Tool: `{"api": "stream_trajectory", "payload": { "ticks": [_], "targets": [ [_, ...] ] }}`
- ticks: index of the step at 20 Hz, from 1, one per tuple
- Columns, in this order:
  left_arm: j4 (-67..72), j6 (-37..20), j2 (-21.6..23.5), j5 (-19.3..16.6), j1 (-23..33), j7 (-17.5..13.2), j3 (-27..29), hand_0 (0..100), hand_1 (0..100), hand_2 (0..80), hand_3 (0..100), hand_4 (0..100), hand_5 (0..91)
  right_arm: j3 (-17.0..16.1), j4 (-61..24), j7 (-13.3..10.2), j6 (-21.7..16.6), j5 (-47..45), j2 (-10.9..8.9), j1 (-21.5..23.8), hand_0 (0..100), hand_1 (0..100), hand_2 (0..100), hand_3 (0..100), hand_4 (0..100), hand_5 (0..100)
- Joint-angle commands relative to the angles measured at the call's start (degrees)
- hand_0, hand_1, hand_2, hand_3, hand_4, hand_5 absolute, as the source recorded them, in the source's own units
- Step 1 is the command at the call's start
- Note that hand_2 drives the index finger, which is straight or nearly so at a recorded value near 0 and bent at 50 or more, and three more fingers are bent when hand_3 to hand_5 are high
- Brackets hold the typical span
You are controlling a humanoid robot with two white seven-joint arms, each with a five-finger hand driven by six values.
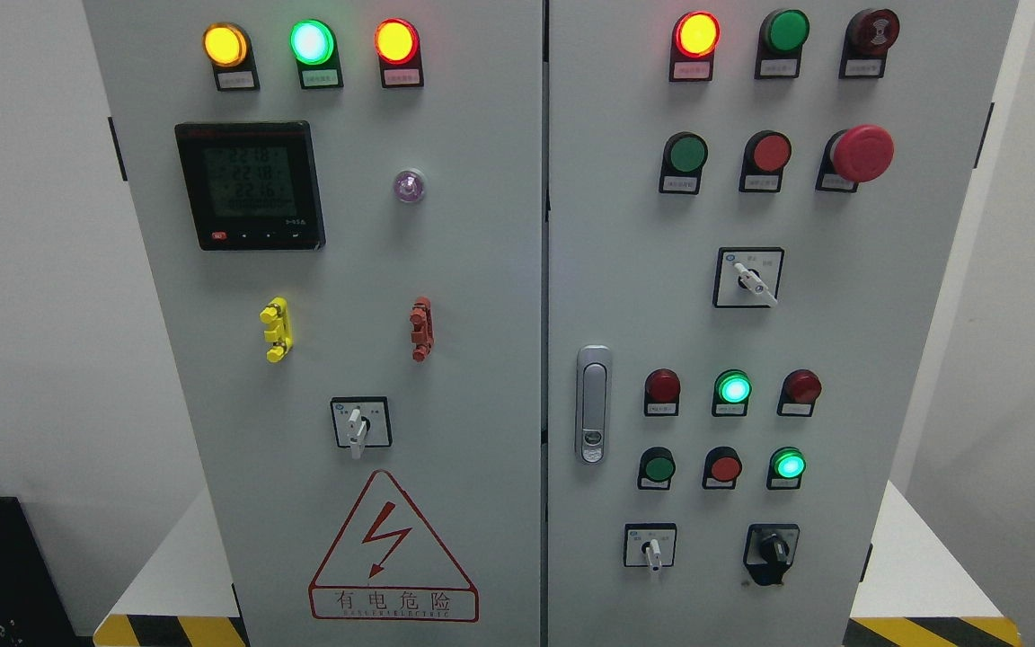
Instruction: Turn on light switch 1
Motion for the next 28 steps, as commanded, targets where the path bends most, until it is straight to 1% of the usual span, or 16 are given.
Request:
{"api": "stream_trajectory", "payload": {
  "ticks": [1,3,4,7,9,11,14,16,19,21,23,26,27,28],
  "targets": [
    [-6.16,0.39,0.44,0.58,-4.94,1.81,-3.60,11,71,40.5,73,82,65.9,0.00,0.00,0.02,0.03,-1.41,0.00,0.00,0,0,0,0,0,0],
    [-6.16,0.91,0.26,0.49,-5.73,2.33,-4.48,10,72,43.6,73,82,66.4,0.00,0.00,0.02,0.03,-1.41,0.00,0.00,0,0,0,0,0,0],
    [-6.16,2.05,0.26,0.58,-6.17,2.95,-4.66,10,72,44.3,73,82,66.7,0.00,0.00,0.02,0.03,-1.41,0.00,0.00,0,0,0,0,0,0],
    [-6.16,6.44,-0.17,0.58,-7.49,4.79,-5.71,9,74,44.7,73,83,67.3,0.00,0.00,0.02,-0.05,-1.41,0.00,0.00,0,0,0,0,0,0],
    [-6.16,8.03,-1.05,0.49,-7.93,6.46,-6.24,8,75,45.0,73,83,67.3,0.00,0.00,0.02,0.03,-1.41,0.00,0.00,0,0,0,0,0,0],
    [-6.16,10.05,-1.32,-0.03,-9.42,7.08,-6.50,8,76,45.5,72,83,67.5,0.00,0.00,0.02,0.03,-1.41,0.00,0.00,0,0,0,0,0,0],
    [-6.25,15.84,-2.63,-1.53,-12.05,9.27,-7.12,7,77,45.2,72,83,67.6,0.00,0.00,0.02,-0.05,-1.41,0.00,0.00,0,0,0,0,0,0],
    [-6.25,18.22,-2.81,-1.71,-13.55,10.42,-7.55,7,77,44.8,72,83,67.7,0.00,0.00,0.02,0.03,-1.41,0.00,0.00,0,0,0,0,0,0],
    [-6.16,20.95,-3.43,-1.79,-15.05,14.89,-10.71,7,78,44.7,72,84,68.4,0.00,0.00,0.02,-0.05,-1.41,0.00,0.00,0,0,0,0,0,0],
    [-6.16,21.57,-3.86,-1.97,-15.49,16.39,-11.60,8,79,45.4,73,84,68.5,0.00,0.00,0.02,0.03,-1.41,0.00,0.00,0,0,0,0,0,0],
    [-6.07,21.75,-4.83,-3.72,-16.45,16.92,-11.78,8,79,46.6,73,84,68.5,0.00,0.00,0.02,0.03,-1.41,0.00,0.00,0,0,0,0,0,0],
    [-5.81,21.84,-7.81,-8.46,-18.82,16.84,-11.78,8,79,46.7,73,83,68.3,0.00,0.00,0.02,0.03,-1.41,0.00,0.00,0,0,0,0,0,0],
    [-5.81,22.53,-8.17,-9.43,-19.79,16.58,-11.78,8,80,46.7,73,83,68.3,0.00,0.00,0.02,0.03,-1.41,0.00,0.00,0,0,0,0,0,0],
    [-5.81,23.41,-8.17,-9.62,-19.97,16.57,-11.78,8,80,46.7,73,83,68.2,0.00,0.00,0.02,0.03,-1.41,0.00,0.00,0,0,0,0,0,0]
  ]
}}
